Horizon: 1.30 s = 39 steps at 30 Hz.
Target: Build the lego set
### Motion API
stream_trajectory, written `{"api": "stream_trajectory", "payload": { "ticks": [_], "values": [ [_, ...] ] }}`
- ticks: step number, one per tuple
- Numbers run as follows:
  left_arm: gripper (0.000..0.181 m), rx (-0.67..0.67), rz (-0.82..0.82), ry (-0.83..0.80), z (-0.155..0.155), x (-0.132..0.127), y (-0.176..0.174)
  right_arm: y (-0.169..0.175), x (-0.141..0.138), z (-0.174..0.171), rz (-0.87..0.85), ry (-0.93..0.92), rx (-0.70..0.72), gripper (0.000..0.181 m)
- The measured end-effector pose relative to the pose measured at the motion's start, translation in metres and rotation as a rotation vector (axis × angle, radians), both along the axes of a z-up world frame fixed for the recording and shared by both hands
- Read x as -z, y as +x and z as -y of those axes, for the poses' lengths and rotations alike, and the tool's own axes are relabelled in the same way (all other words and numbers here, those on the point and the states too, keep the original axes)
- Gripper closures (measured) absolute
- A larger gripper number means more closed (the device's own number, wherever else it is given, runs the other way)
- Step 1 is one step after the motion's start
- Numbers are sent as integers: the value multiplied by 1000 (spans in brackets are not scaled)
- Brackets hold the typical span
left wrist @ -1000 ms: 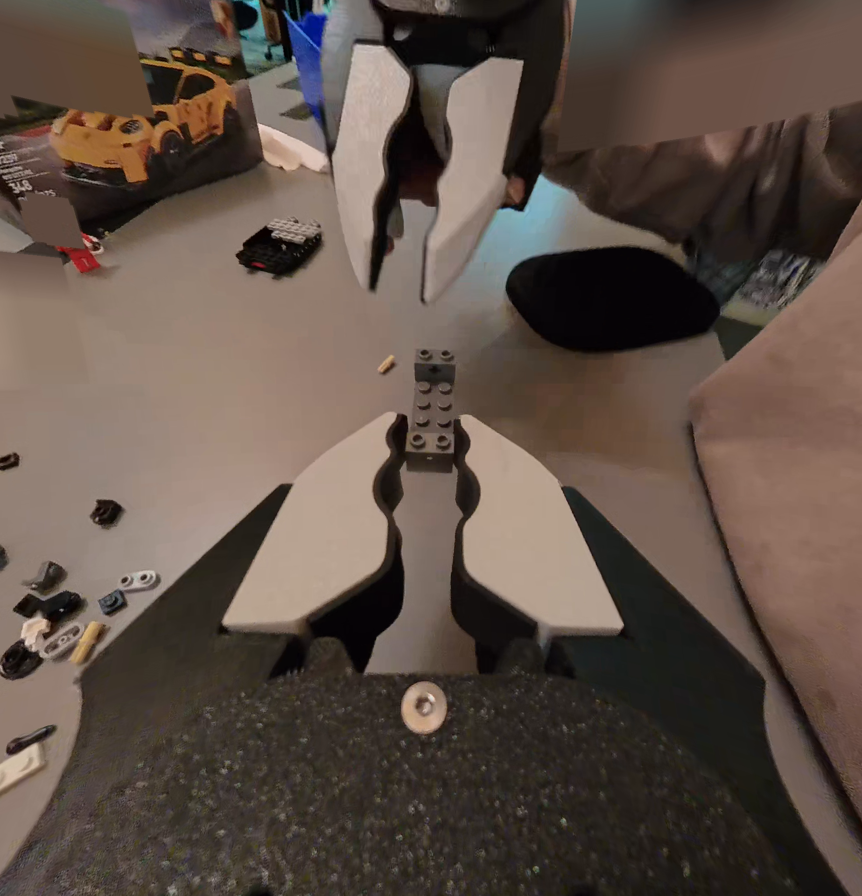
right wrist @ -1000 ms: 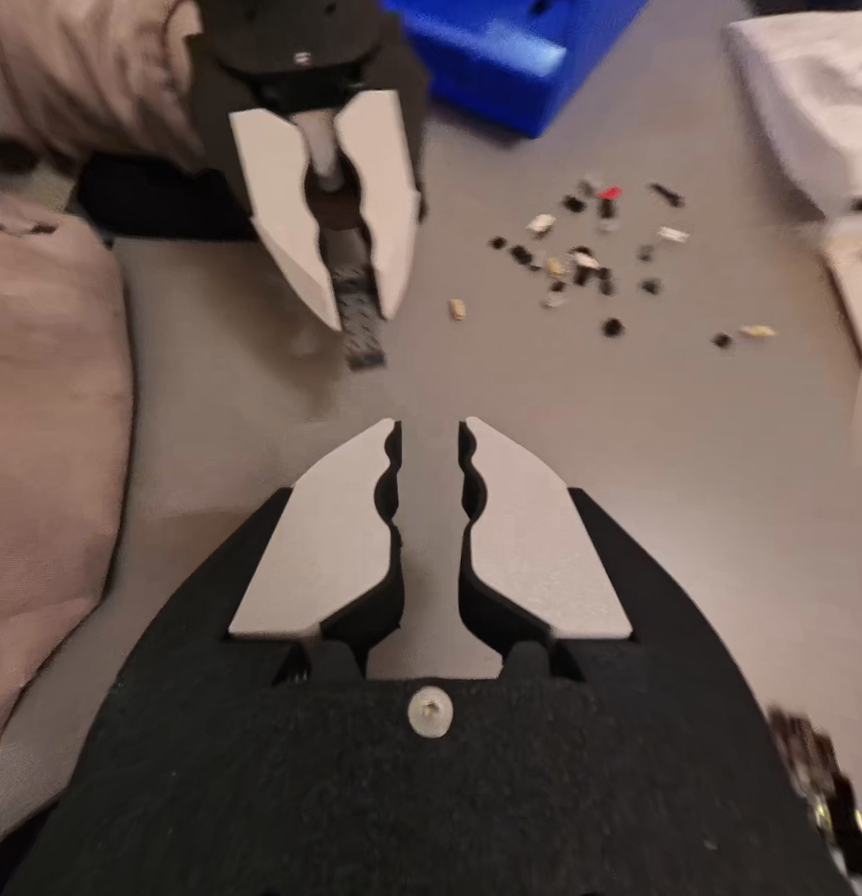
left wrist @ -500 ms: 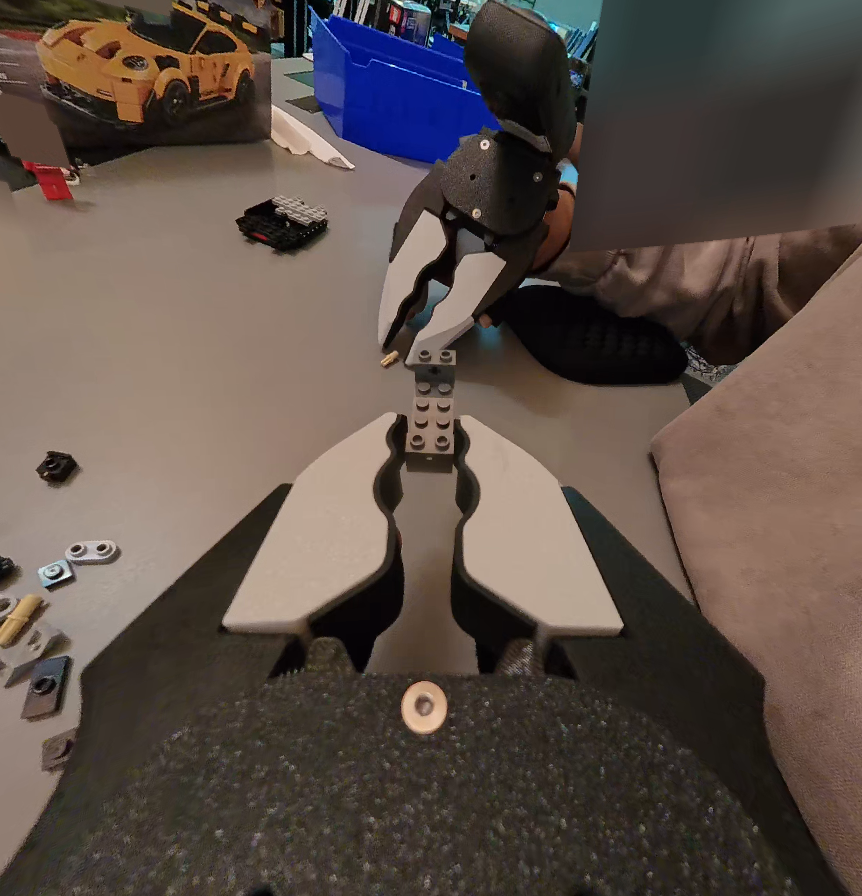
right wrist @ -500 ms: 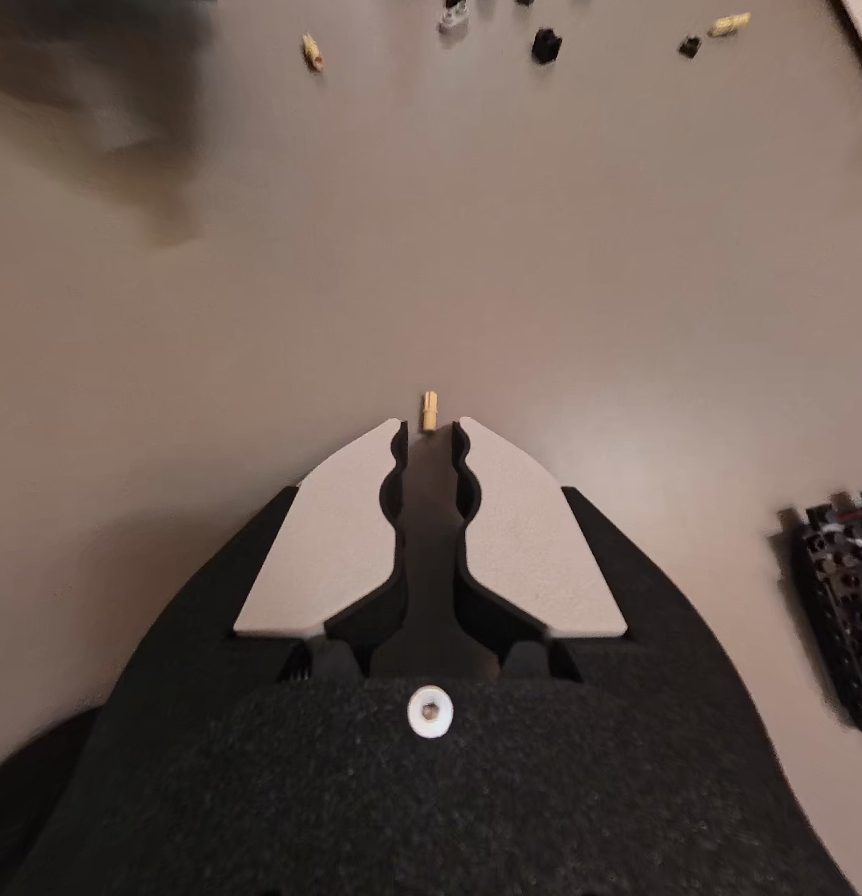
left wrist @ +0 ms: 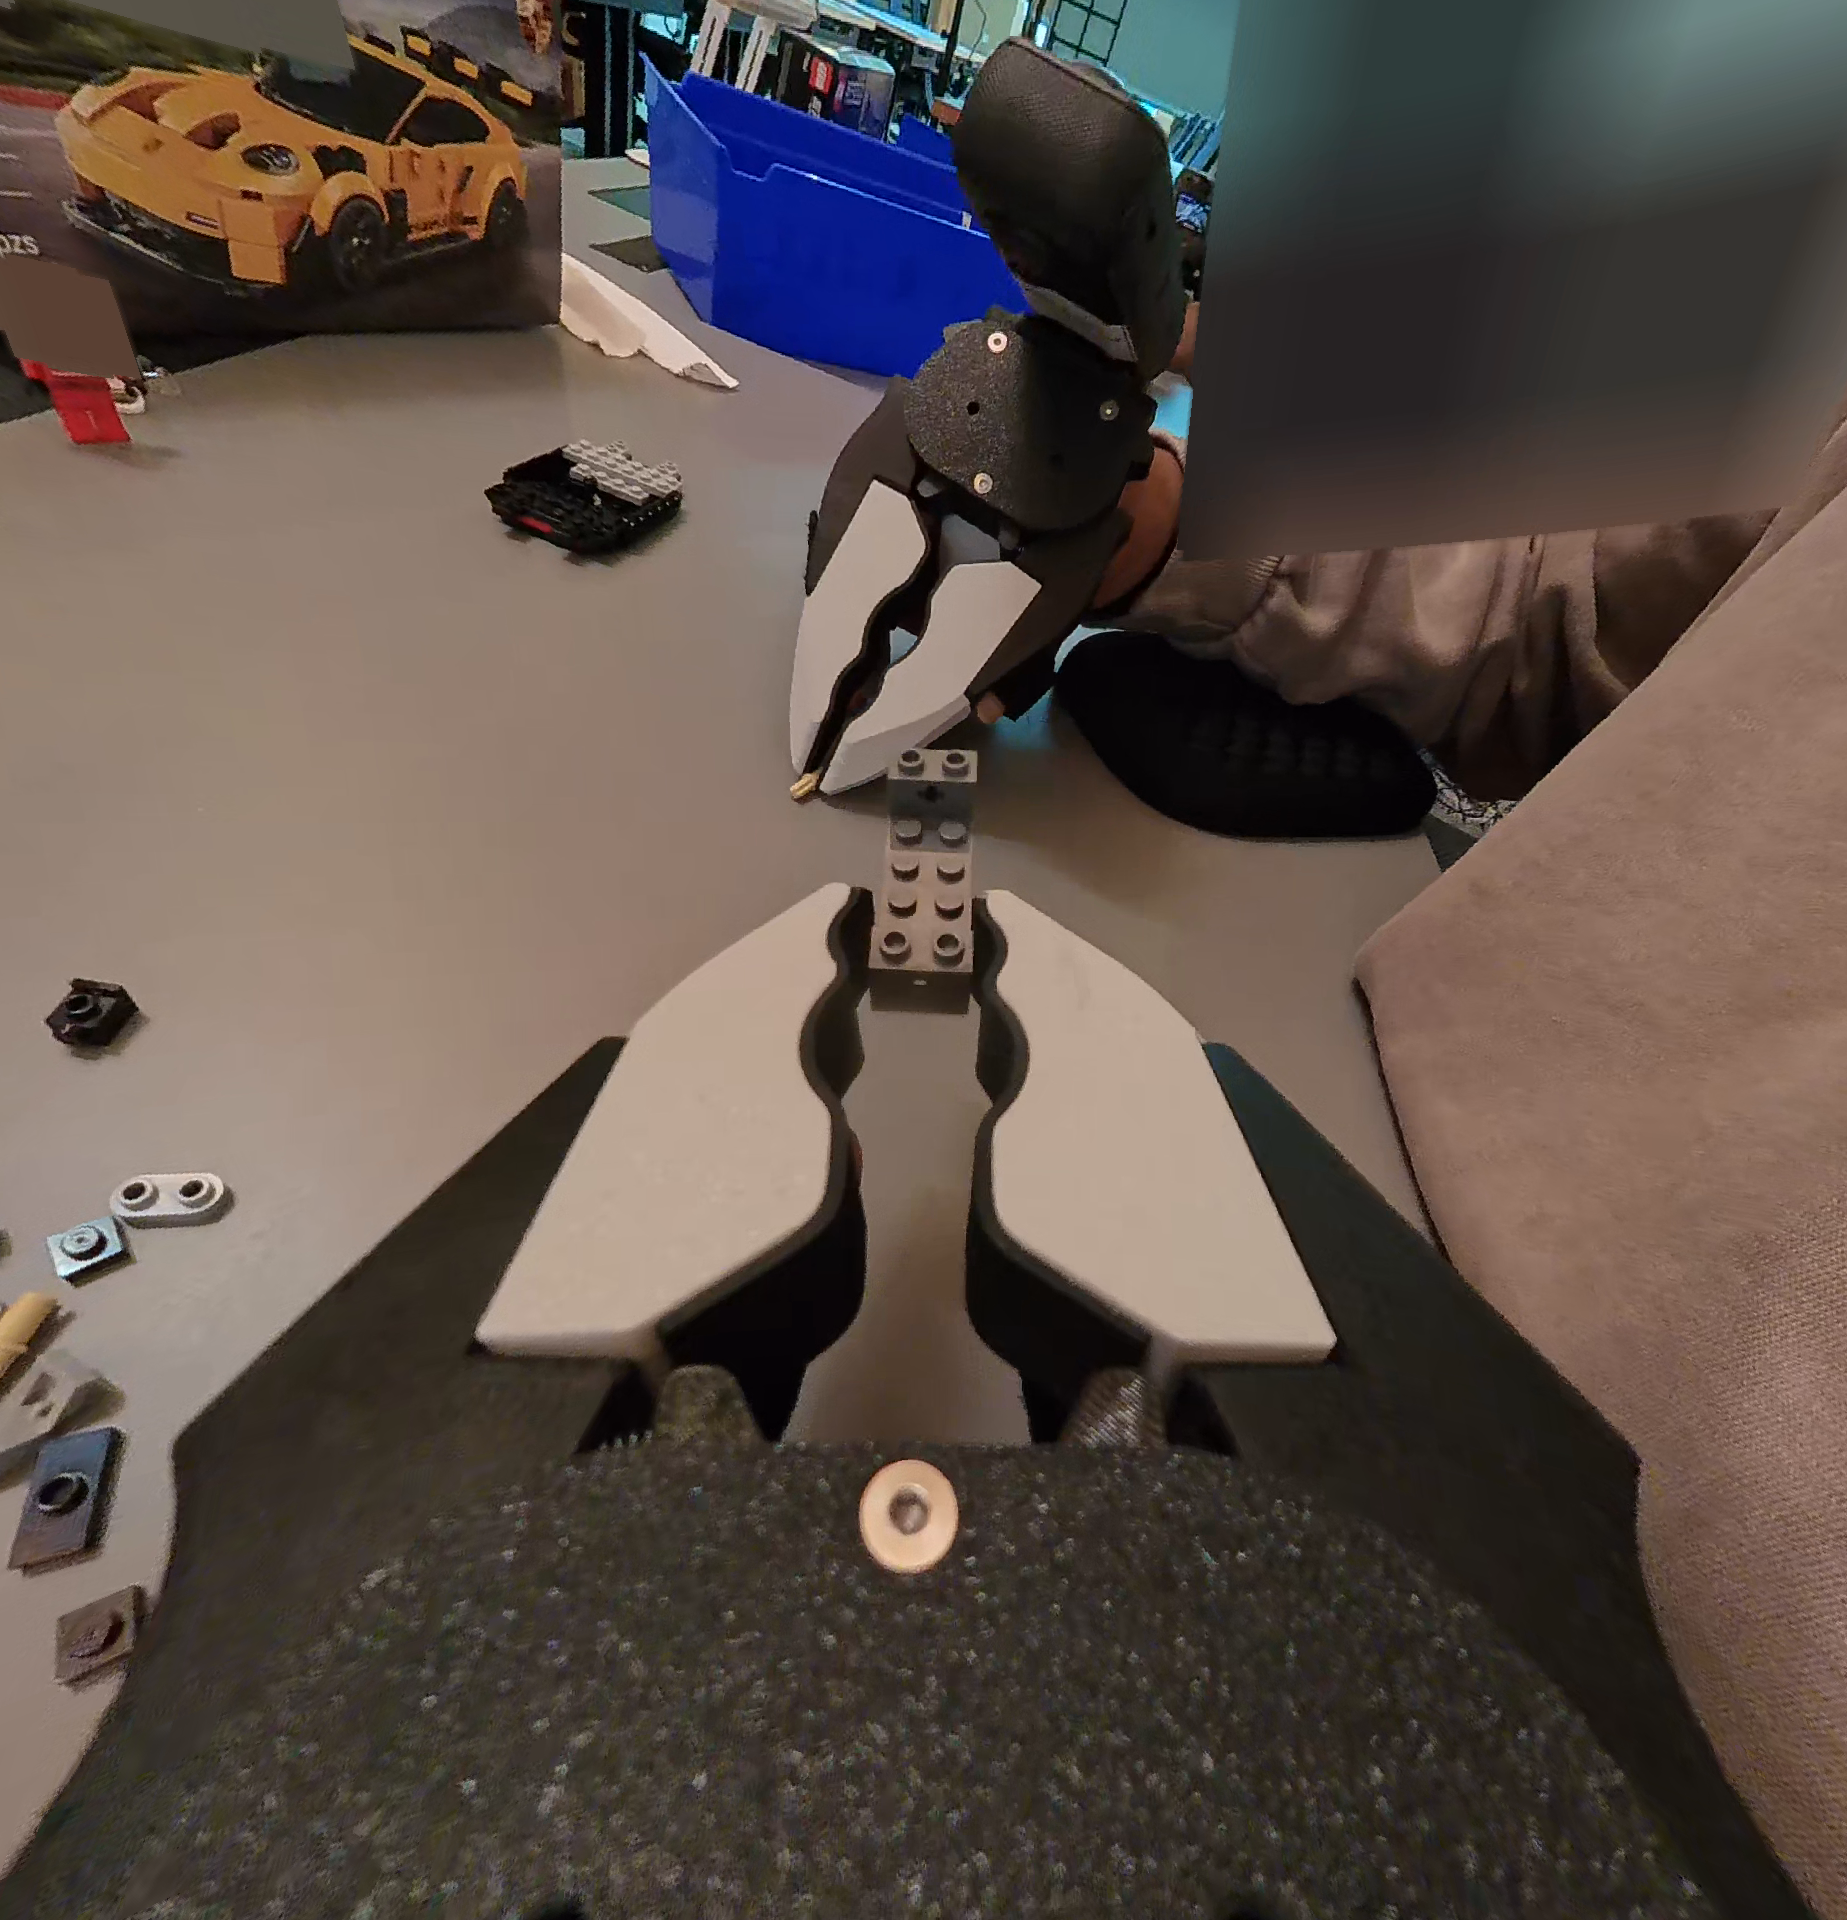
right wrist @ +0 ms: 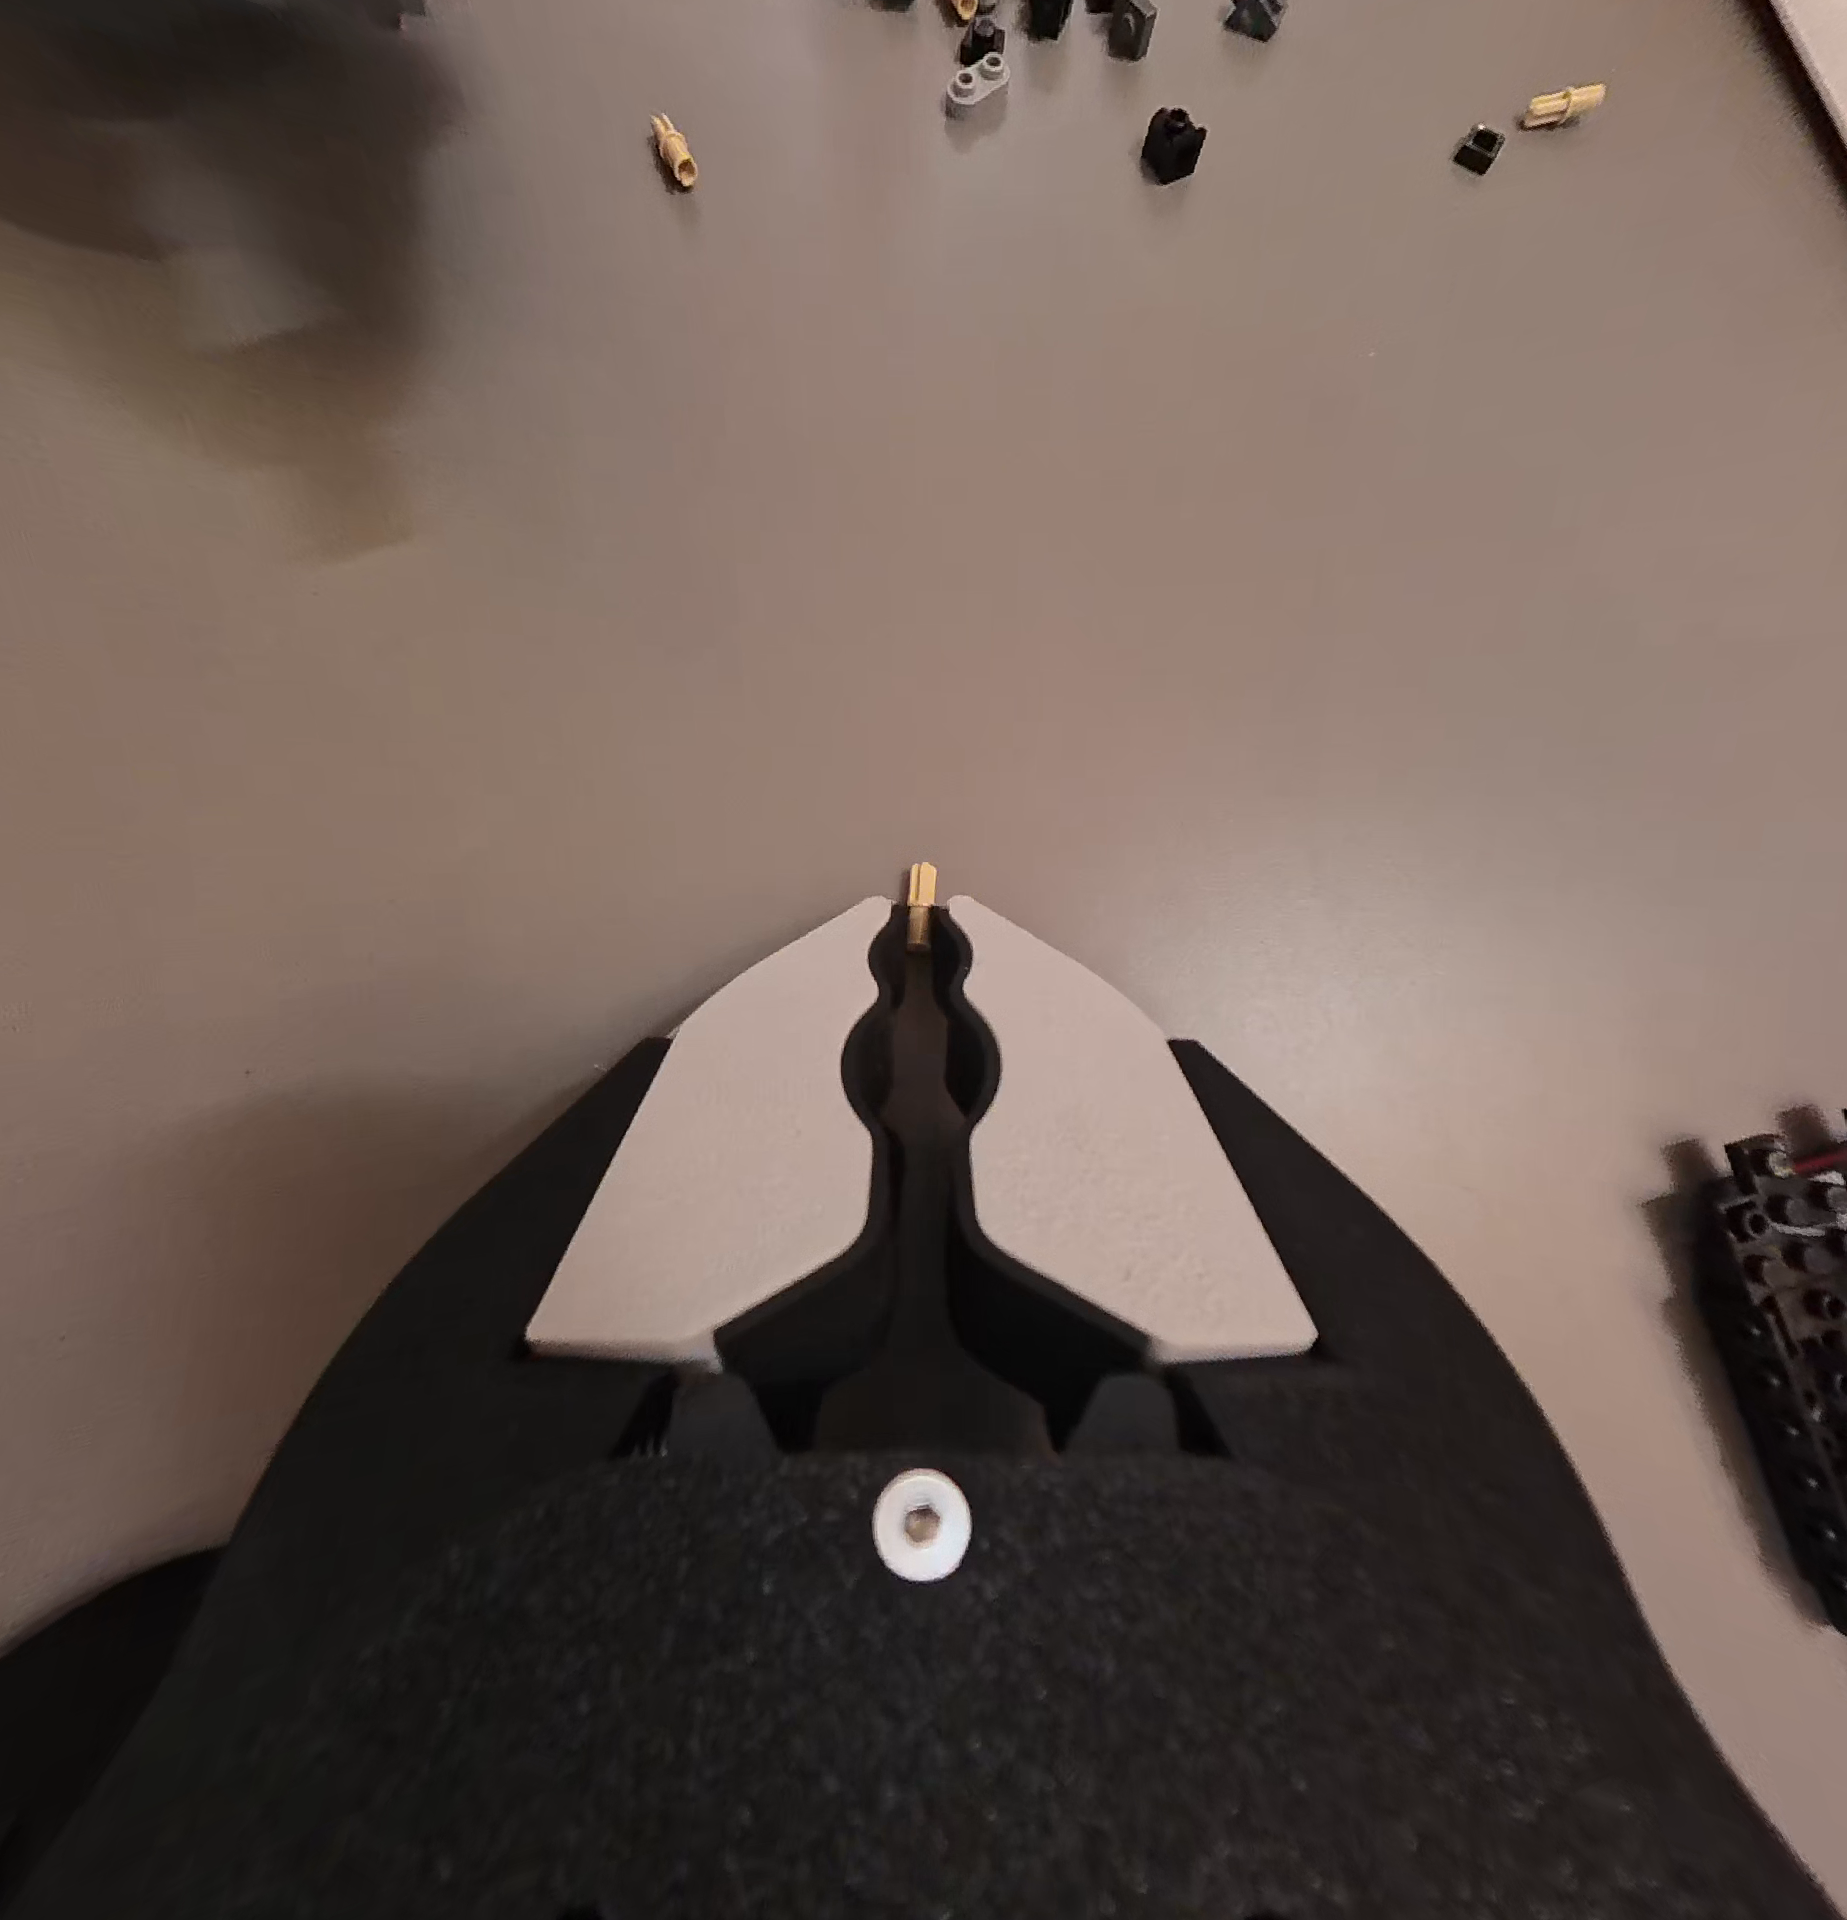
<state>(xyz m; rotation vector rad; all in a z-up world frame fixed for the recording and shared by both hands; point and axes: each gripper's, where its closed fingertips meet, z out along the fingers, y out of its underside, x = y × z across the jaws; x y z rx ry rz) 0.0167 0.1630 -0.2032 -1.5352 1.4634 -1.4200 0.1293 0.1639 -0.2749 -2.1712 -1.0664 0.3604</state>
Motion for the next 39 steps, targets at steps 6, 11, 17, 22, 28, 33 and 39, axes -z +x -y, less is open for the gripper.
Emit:
{"api": "stream_trajectory", "payload": {
  "ticks": [6,11,17,22,28,33,39],
  "values": [
    [163,13,9,-42,2,-1,1,-7,-18,0,-115,4,-16,177],
    [163,32,32,-94,4,-5,2,-33,-60,3,-232,56,-130,177],
    [163,44,41,-104,7,-7,2,-73,-92,14,-196,97,-306,177],
    [163,67,37,-80,13,-7,1,-86,-89,15,-92,87,-375,177],
    [163,82,10,-39,17,-4,1,-87,-84,17,-14,60,-425,177],
    [163,79,-25,3,18,1,2,-88,-82,21,19,41,-454,177],
    [163,74,-36,46,19,2,1,-92,-78,22,11,40,-448,178]
  ]
}}
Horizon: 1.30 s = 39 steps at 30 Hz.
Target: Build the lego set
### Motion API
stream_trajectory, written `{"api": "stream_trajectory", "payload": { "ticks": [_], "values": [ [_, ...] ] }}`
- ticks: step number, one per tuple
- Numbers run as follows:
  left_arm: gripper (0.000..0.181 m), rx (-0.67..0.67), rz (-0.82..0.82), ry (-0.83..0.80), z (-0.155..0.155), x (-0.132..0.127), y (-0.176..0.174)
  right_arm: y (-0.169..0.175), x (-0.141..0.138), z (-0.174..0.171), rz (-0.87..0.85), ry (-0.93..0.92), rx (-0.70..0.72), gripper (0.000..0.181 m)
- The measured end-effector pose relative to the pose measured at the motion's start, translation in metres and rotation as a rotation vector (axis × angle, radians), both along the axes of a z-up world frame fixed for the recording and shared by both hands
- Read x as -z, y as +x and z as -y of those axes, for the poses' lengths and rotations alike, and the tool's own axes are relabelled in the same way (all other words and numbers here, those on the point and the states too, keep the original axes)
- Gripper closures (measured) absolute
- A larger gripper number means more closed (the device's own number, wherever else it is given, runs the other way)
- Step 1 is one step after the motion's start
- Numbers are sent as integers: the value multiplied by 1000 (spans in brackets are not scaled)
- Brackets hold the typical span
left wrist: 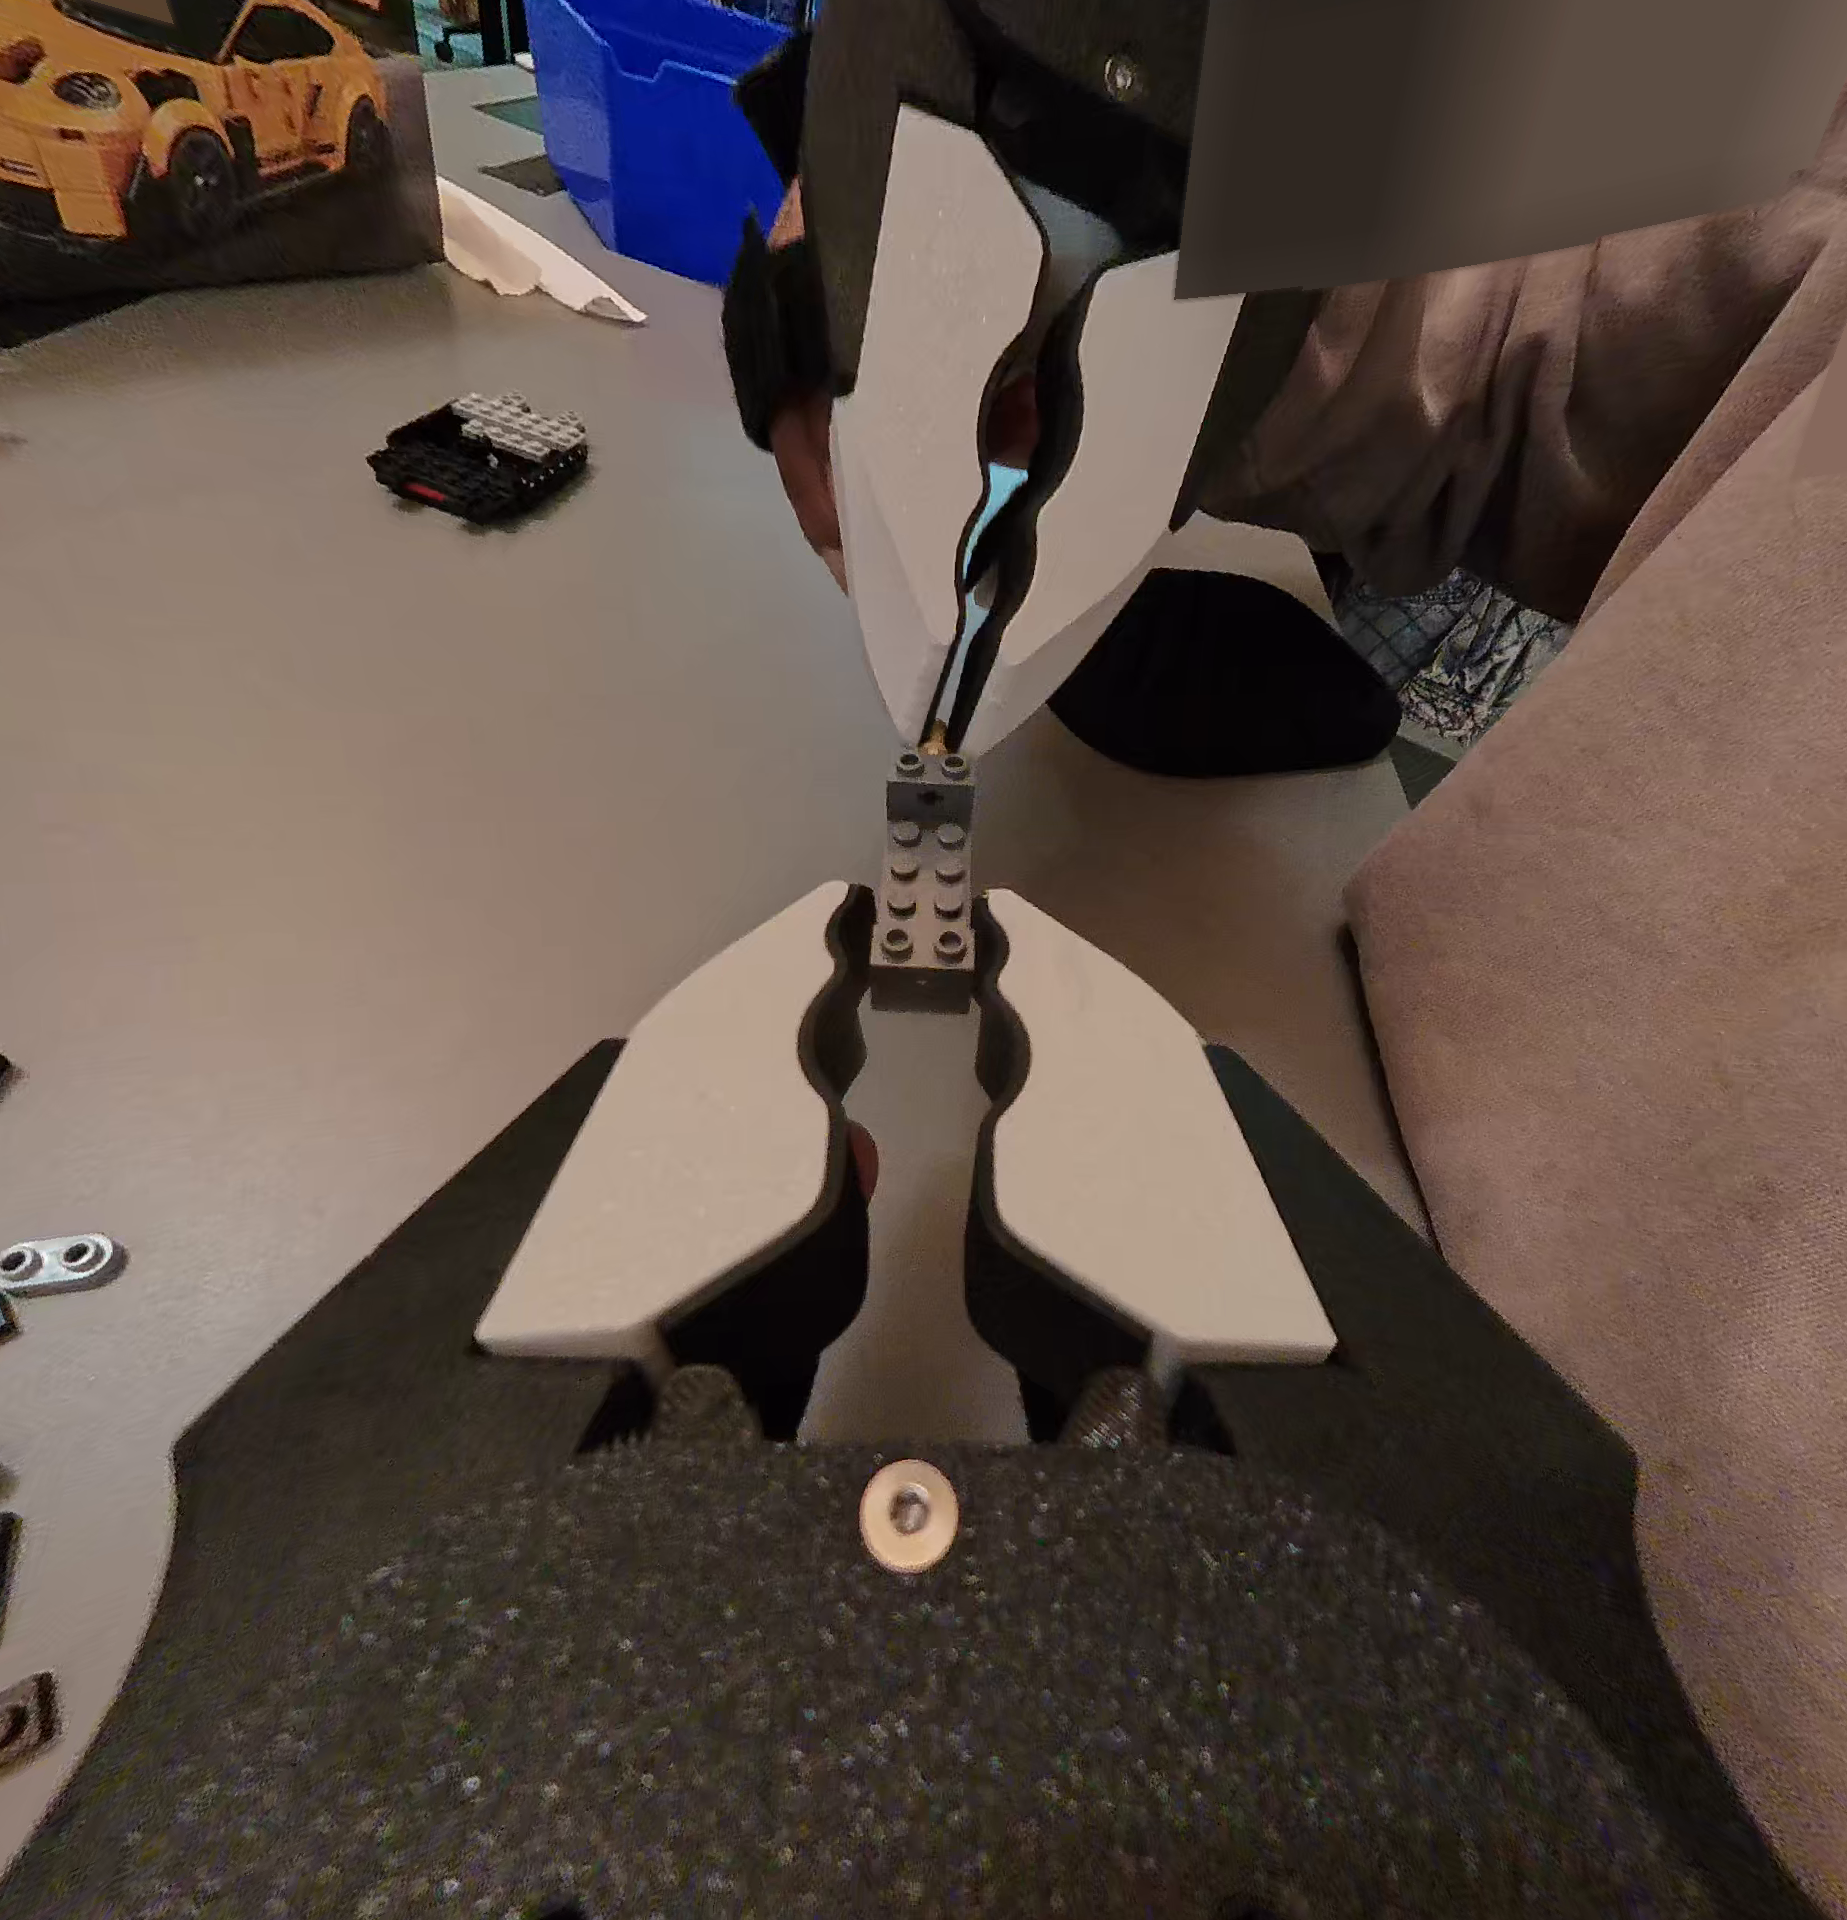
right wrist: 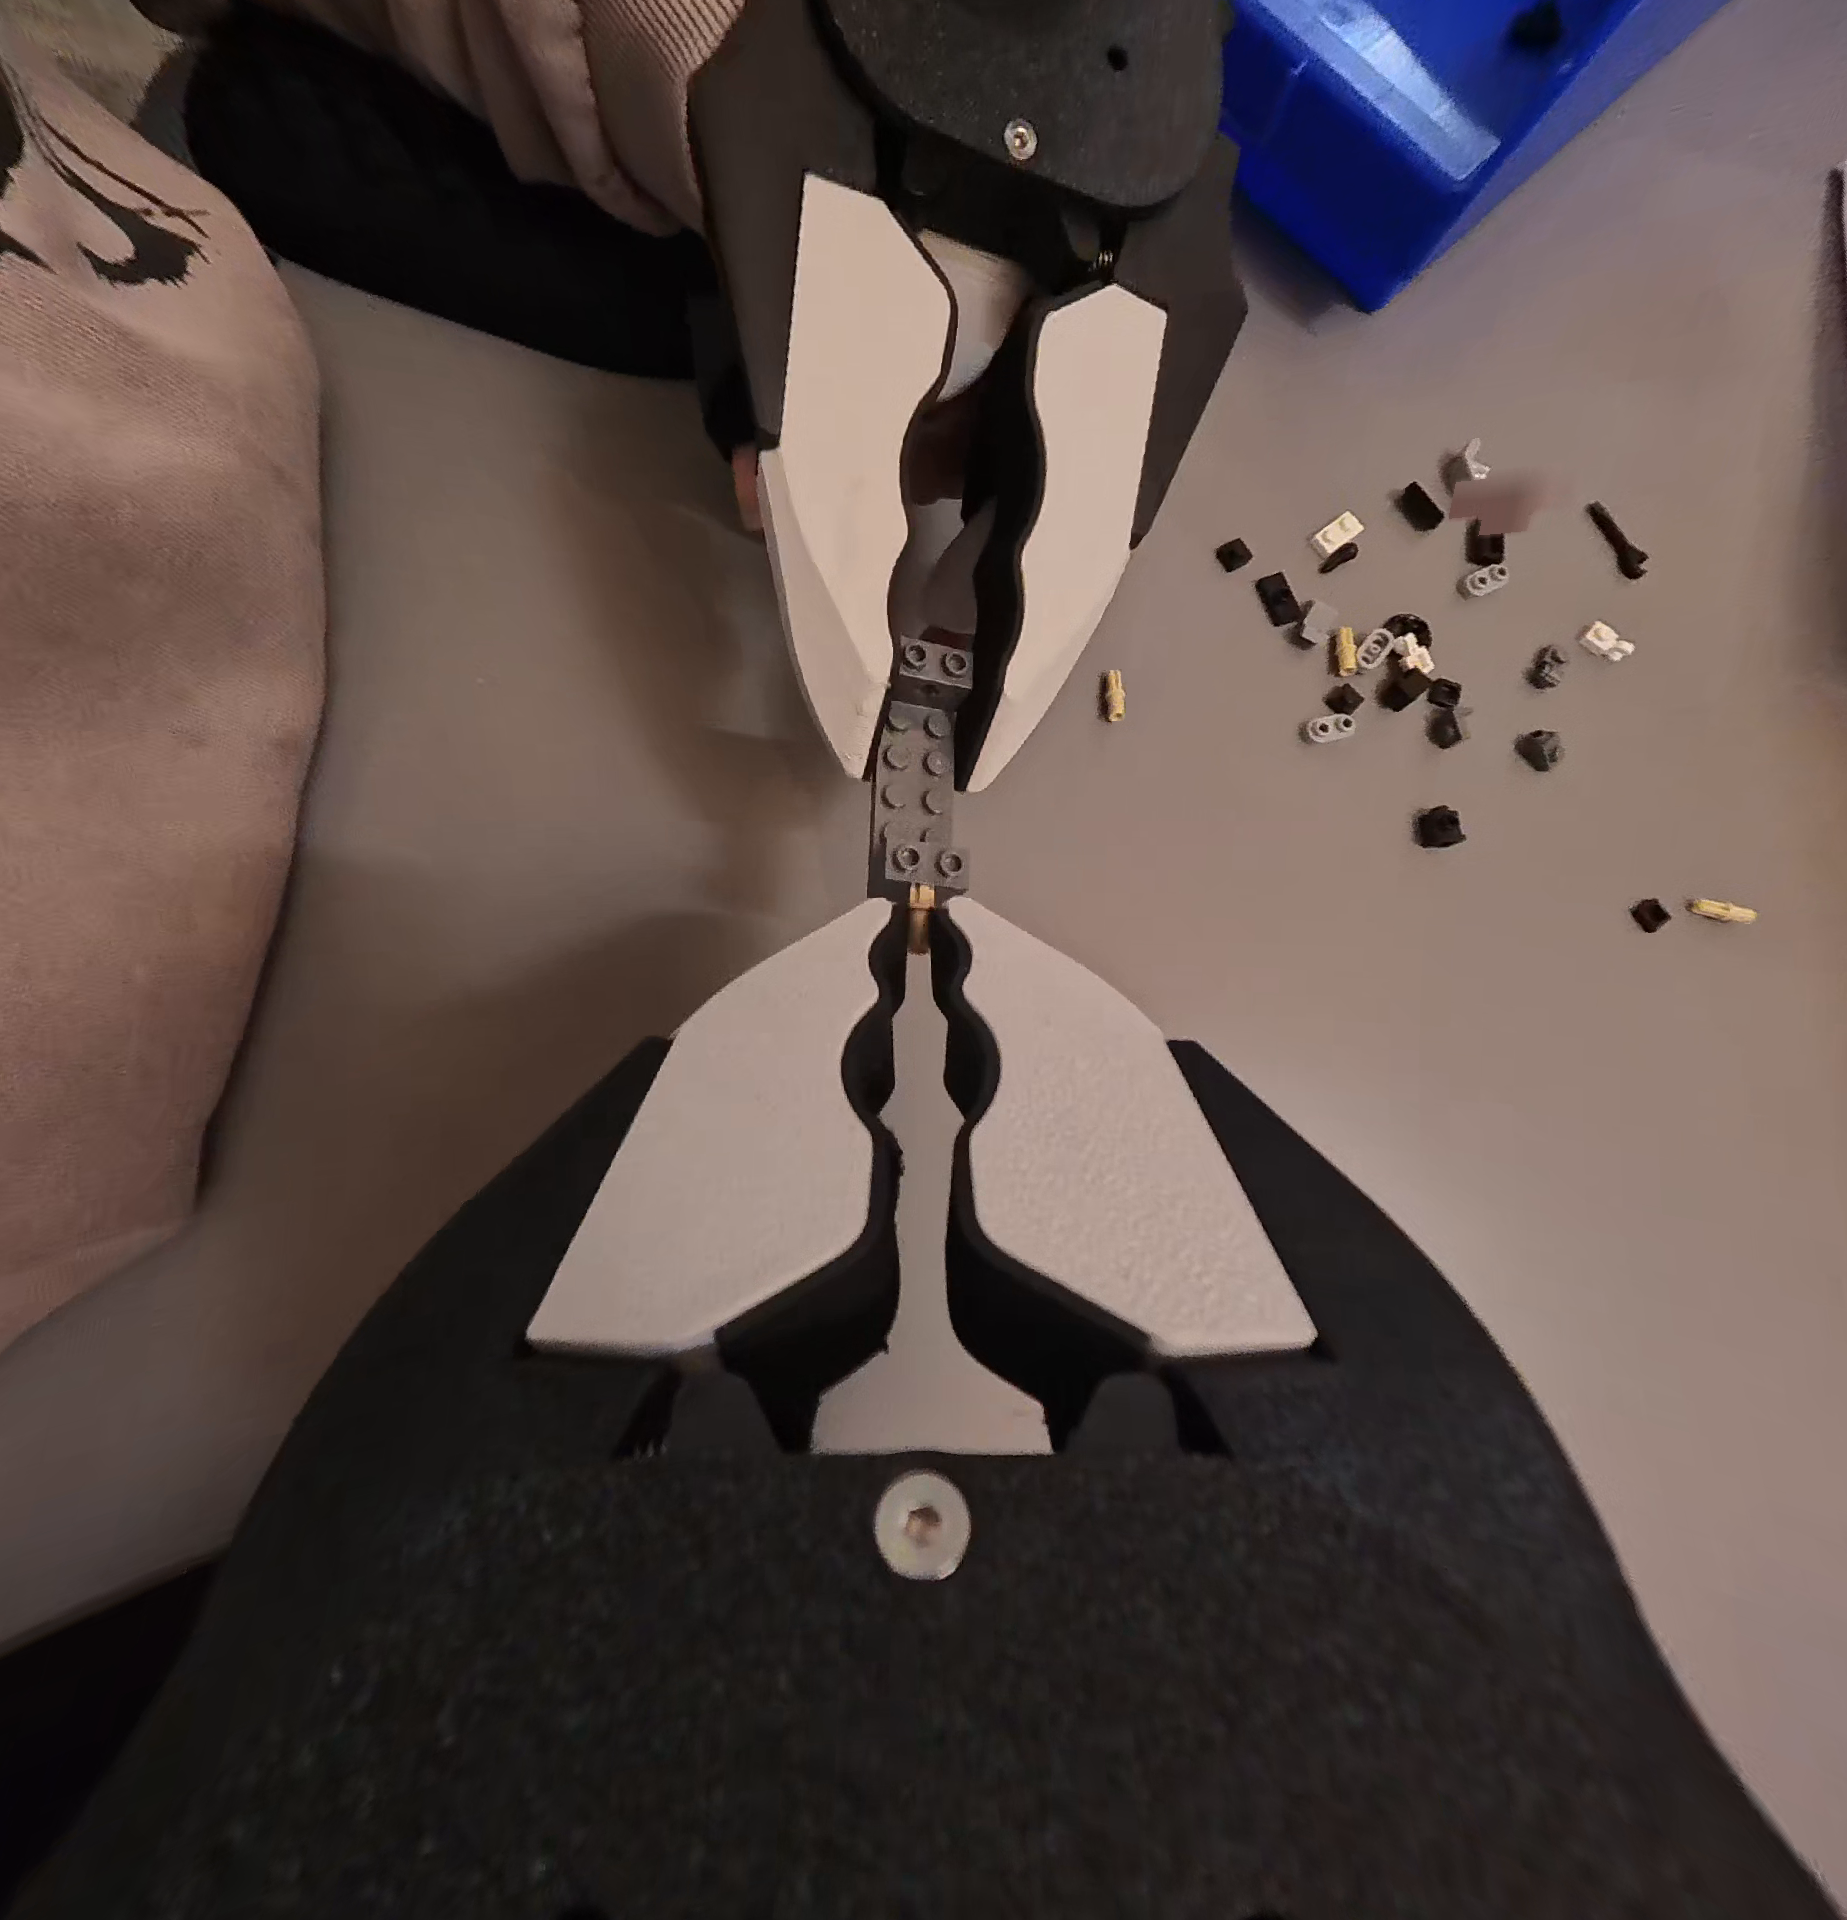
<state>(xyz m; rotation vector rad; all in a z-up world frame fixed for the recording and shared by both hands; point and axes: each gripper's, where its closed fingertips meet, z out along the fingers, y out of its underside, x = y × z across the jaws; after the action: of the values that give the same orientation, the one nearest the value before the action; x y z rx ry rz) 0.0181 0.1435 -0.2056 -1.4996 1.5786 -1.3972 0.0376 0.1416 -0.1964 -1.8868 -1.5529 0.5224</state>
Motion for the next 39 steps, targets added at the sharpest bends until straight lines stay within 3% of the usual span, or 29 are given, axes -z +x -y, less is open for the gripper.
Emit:
{"api": "stream_trajectory", "payload": {
  "ticks": [9,17,21,25,33,39],
  "values": [
    [162,21,73,23,5,-22,4,-13,16,7,-124,-42,30,179],
    [162,-50,214,-19,-8,-48,-4,-11,-21,-5,-392,-3,129,178],
    [162,-56,303,-80,-9,-62,-6,-8,-25,-4,-507,-46,149,167],
    [162,-53,327,-91,-8,-65,-5,-11,-40,0,-652,-71,148,170],
    [163,-27,266,-47,-2,-53,-3,-7,-40,2,-598,-67,138,177],
    [163,-24,127,123,6,-28,6,-6,-38,5,-382,-34,85,177]
  ]
}}
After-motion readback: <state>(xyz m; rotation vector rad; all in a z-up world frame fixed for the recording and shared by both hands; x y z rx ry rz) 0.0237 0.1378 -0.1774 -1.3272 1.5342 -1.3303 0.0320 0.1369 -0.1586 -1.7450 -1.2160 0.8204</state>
